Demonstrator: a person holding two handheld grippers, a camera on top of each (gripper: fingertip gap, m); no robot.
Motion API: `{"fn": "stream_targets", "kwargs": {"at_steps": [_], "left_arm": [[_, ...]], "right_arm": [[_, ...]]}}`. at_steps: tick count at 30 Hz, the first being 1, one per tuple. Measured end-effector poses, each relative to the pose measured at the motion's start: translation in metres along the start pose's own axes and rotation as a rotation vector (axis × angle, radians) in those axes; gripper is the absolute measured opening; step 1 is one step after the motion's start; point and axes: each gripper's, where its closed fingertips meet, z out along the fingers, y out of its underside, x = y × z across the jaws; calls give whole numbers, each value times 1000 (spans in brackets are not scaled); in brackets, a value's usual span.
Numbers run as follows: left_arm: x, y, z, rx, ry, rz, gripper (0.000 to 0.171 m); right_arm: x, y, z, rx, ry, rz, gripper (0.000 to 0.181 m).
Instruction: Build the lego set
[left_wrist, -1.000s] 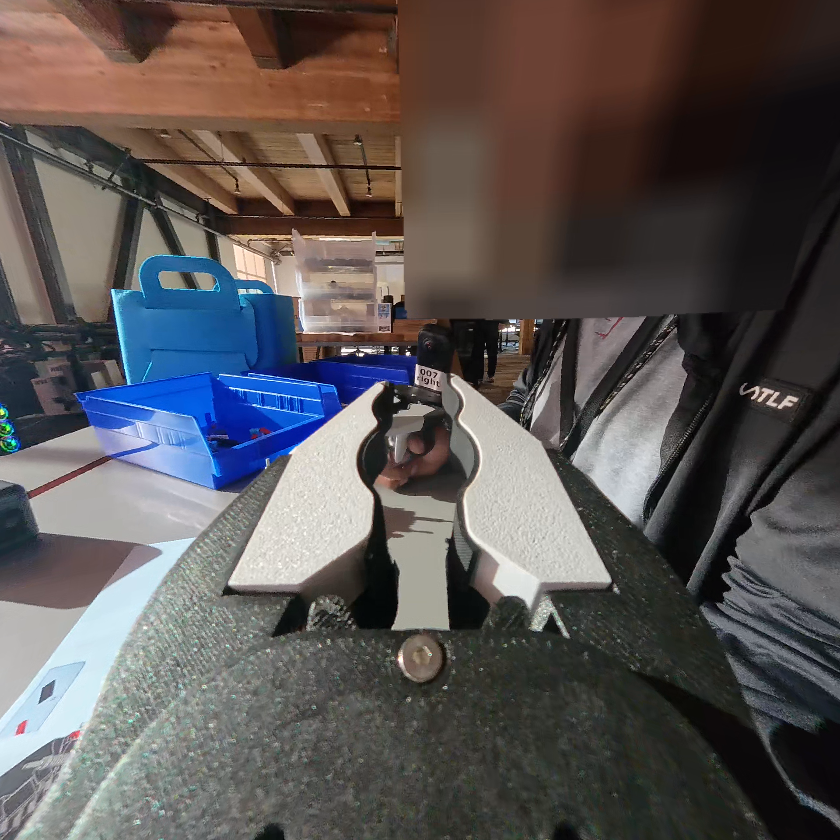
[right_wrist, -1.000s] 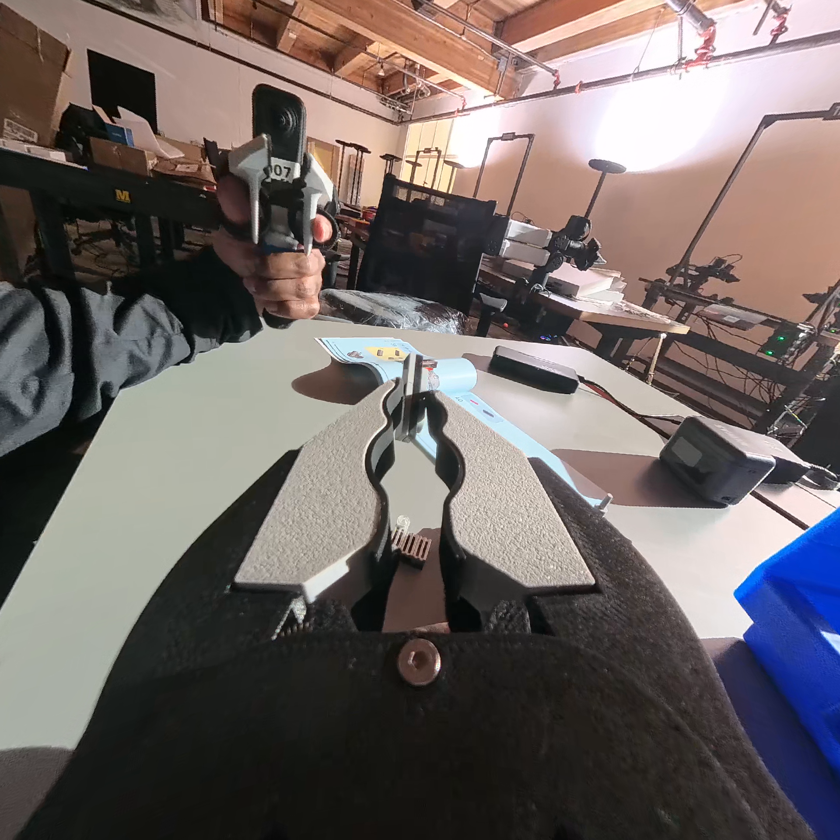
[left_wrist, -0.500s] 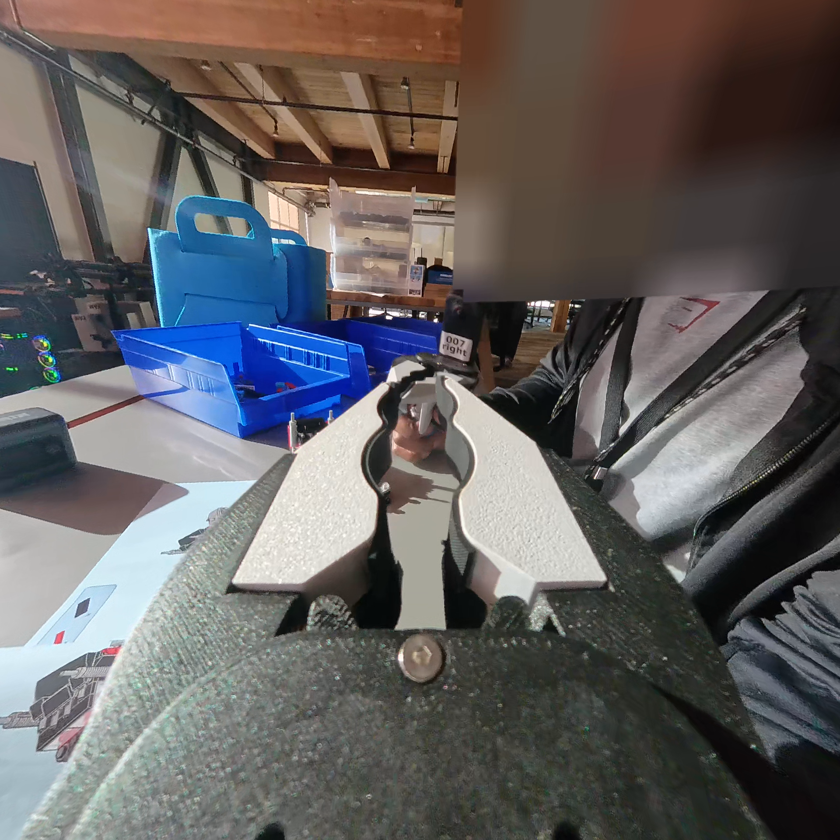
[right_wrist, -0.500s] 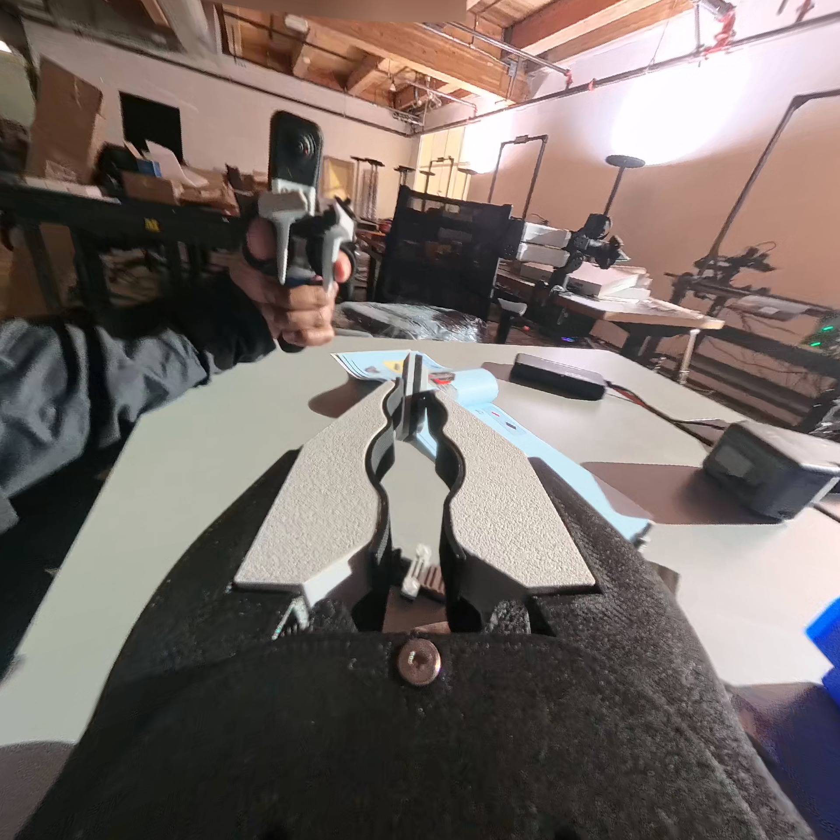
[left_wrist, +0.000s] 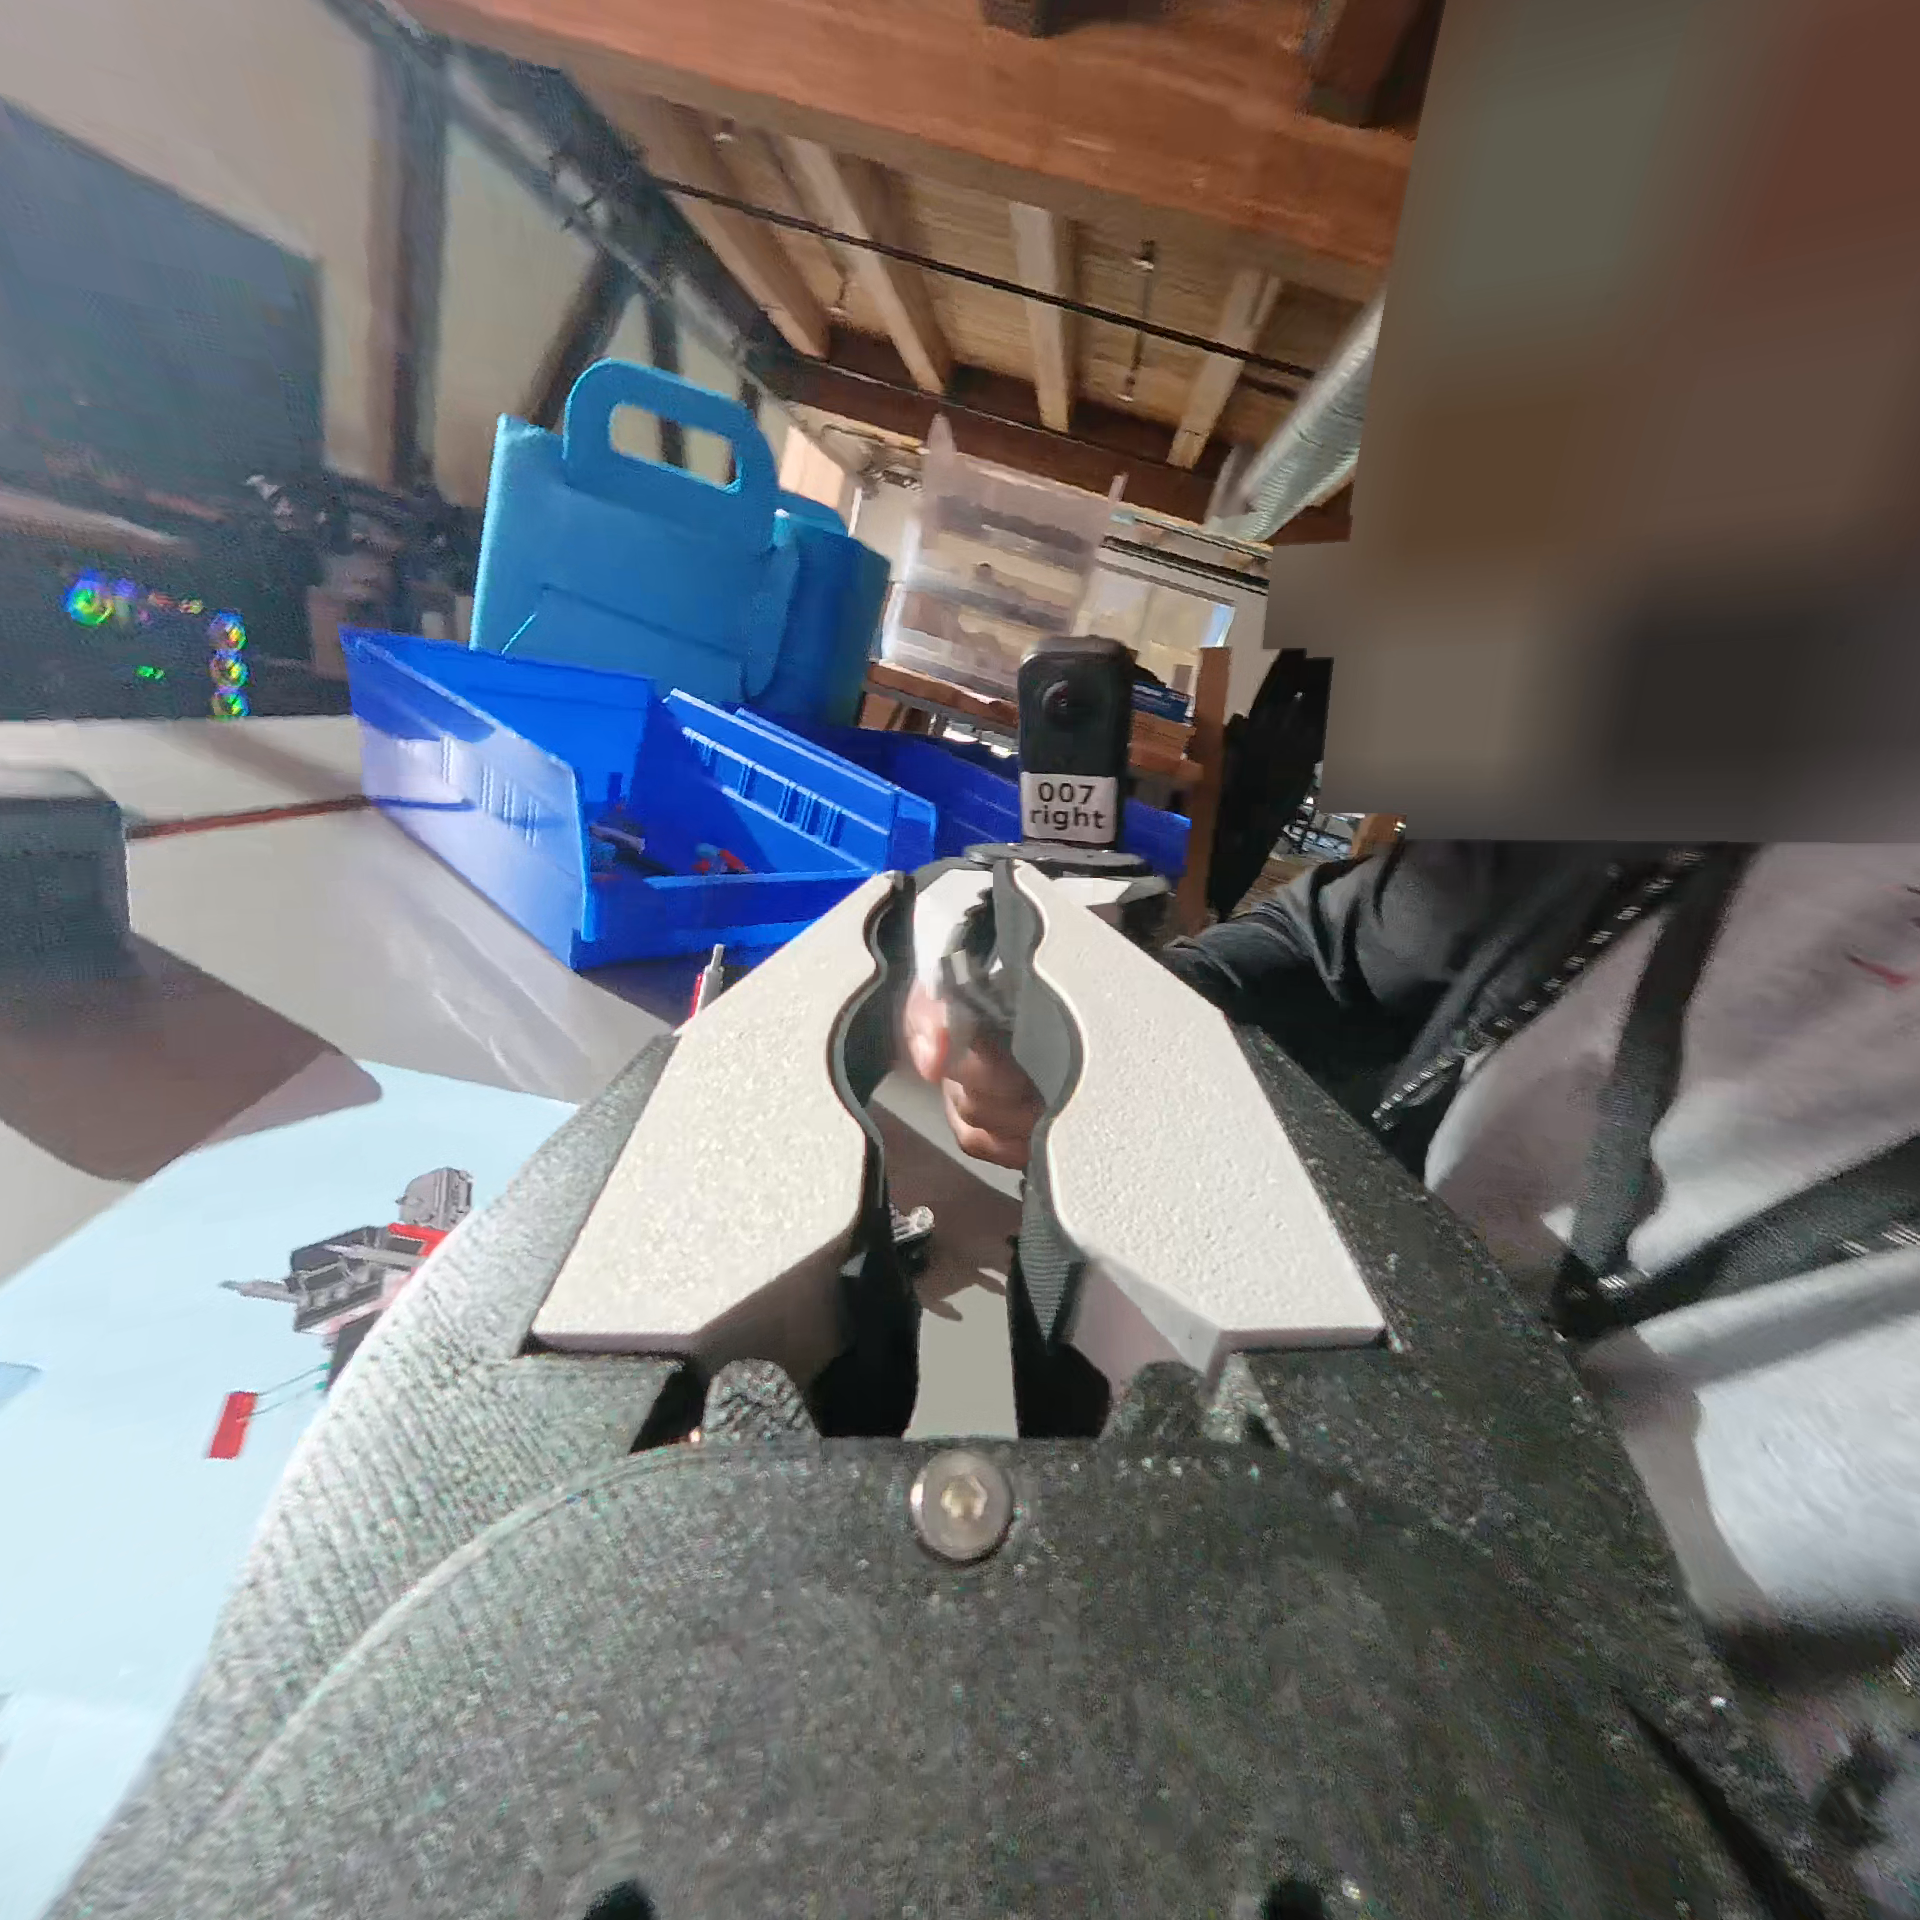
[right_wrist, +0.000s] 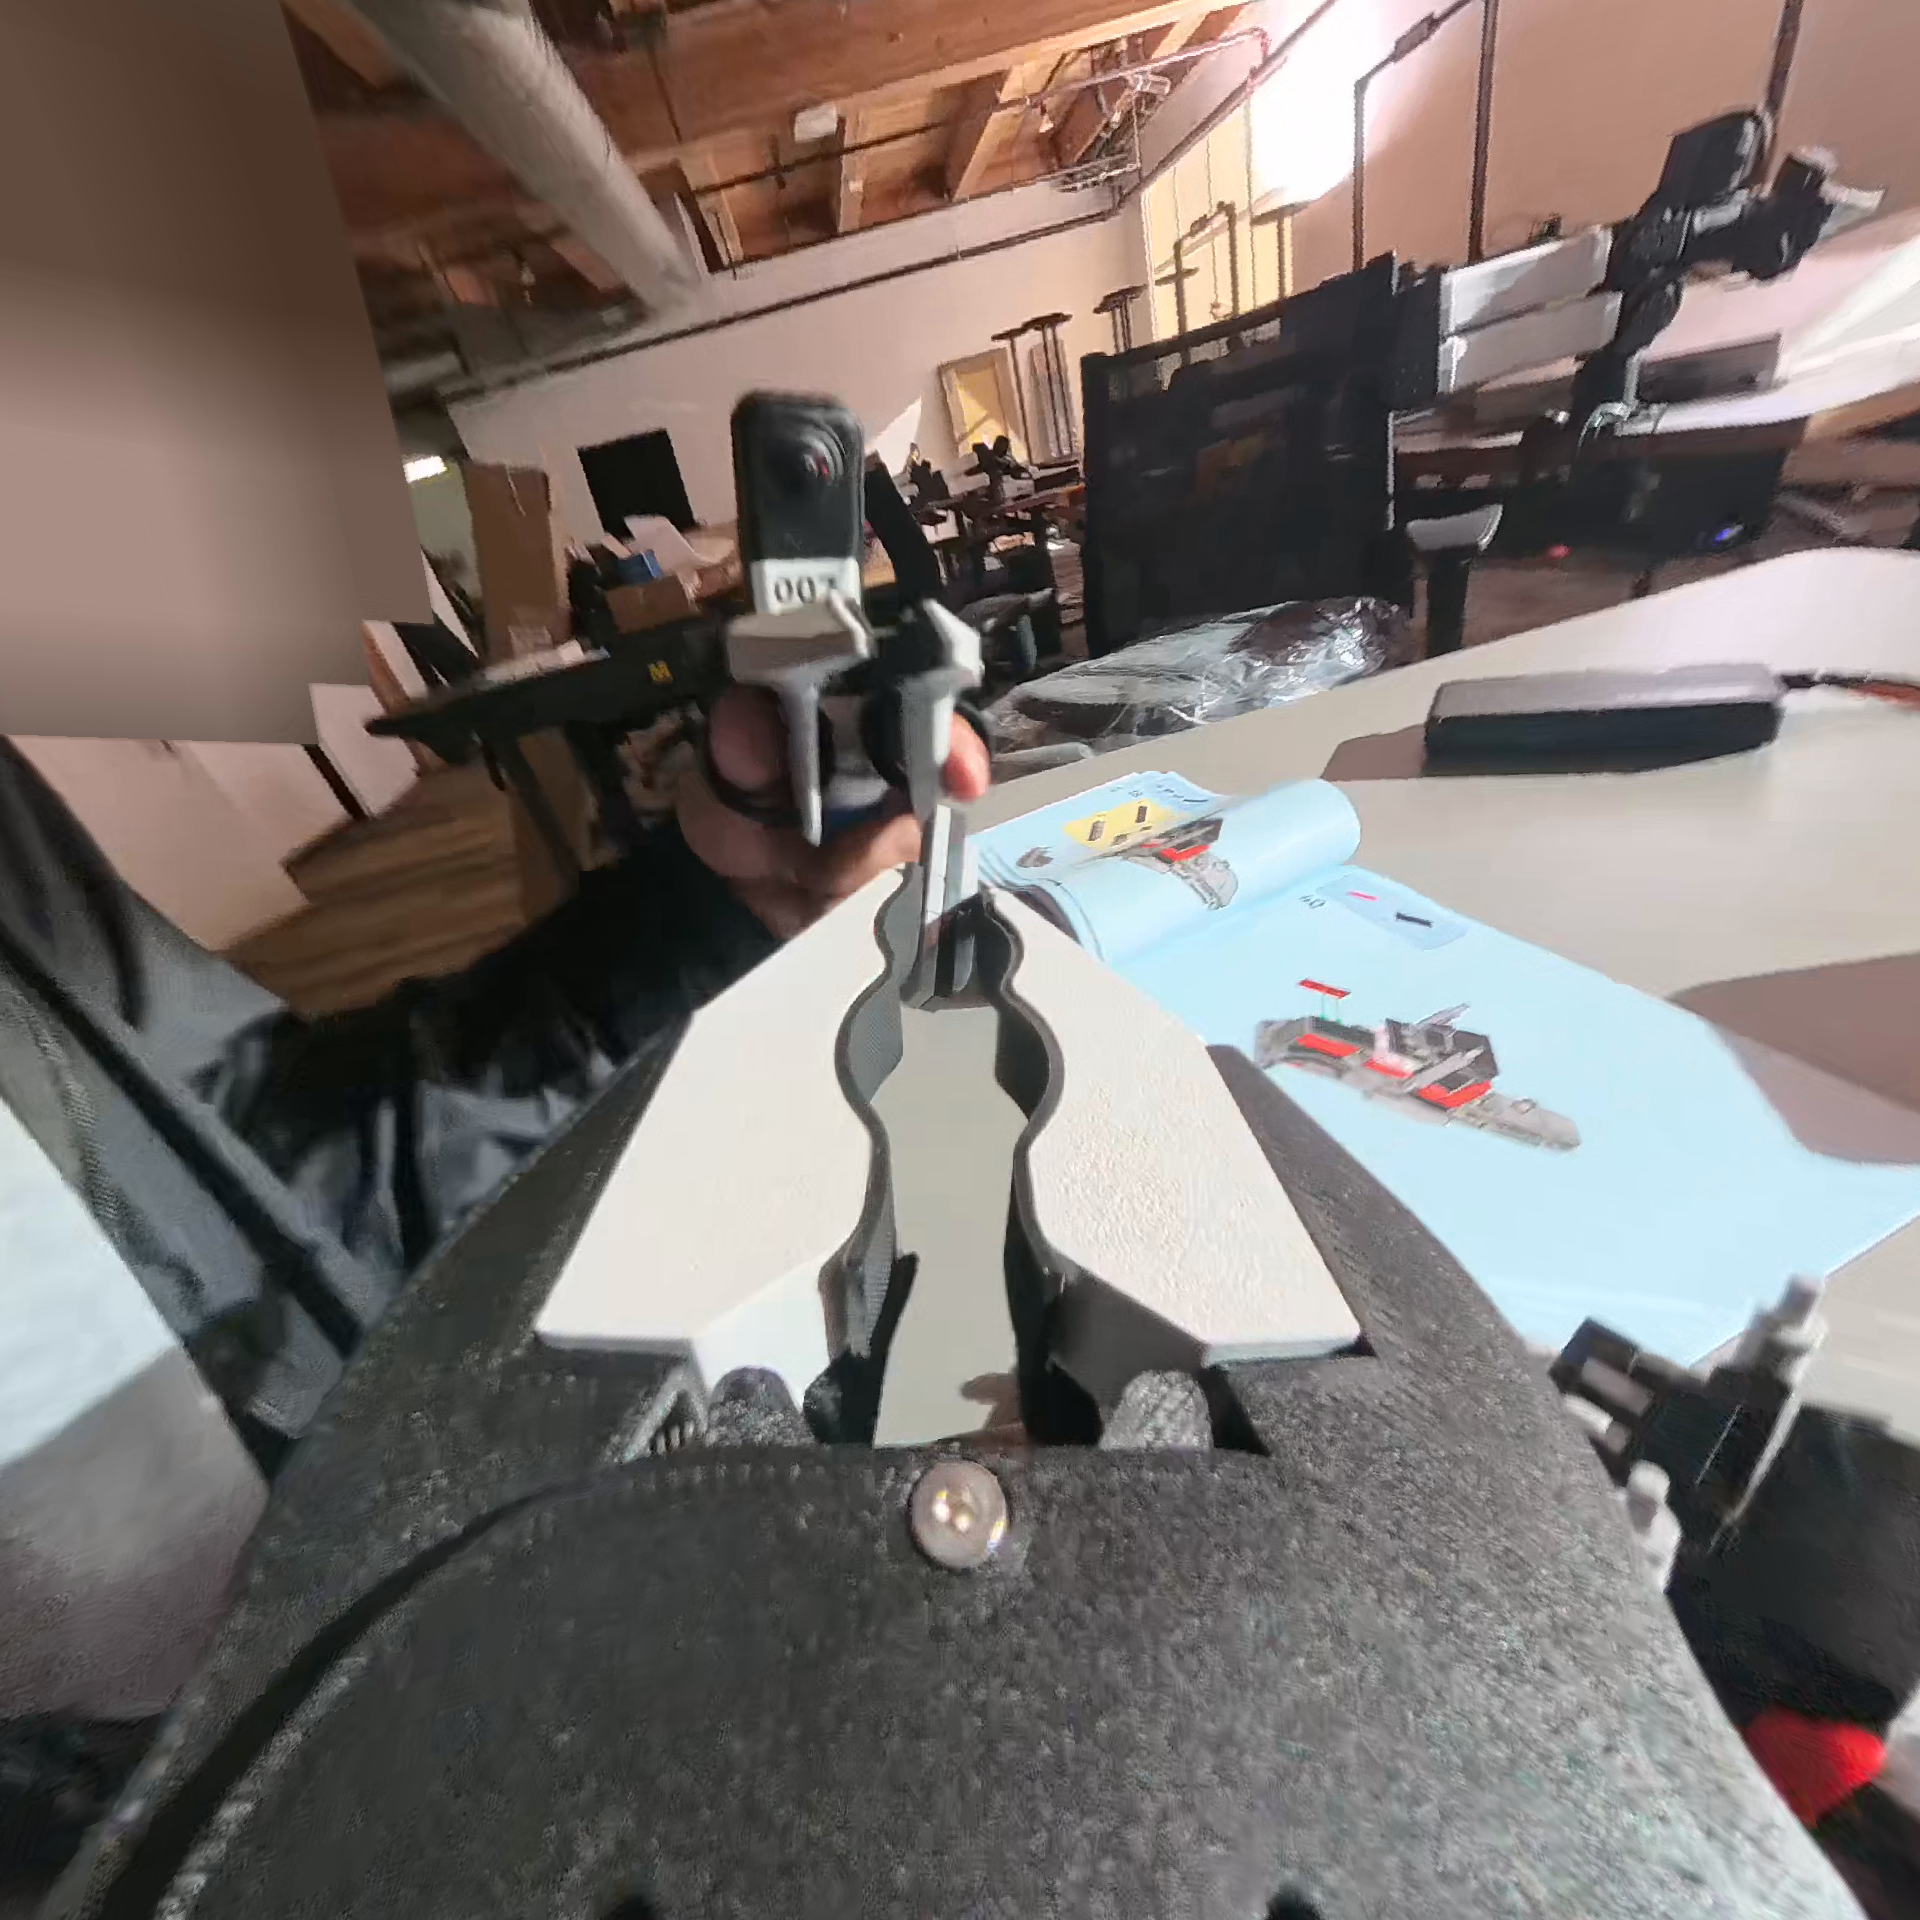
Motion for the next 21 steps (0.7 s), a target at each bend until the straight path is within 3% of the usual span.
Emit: {"fn": "stream_targets", "kwargs": {"at_steps": [6,21], "left_arm": [[0,35,43,-127,24,-57,16],[9,60,46,-220,70,-179,13]], "right_arm": [[-3,0,-24,33,-36,112,11],[-4,14,-22,-21,-57,153,11]]}}
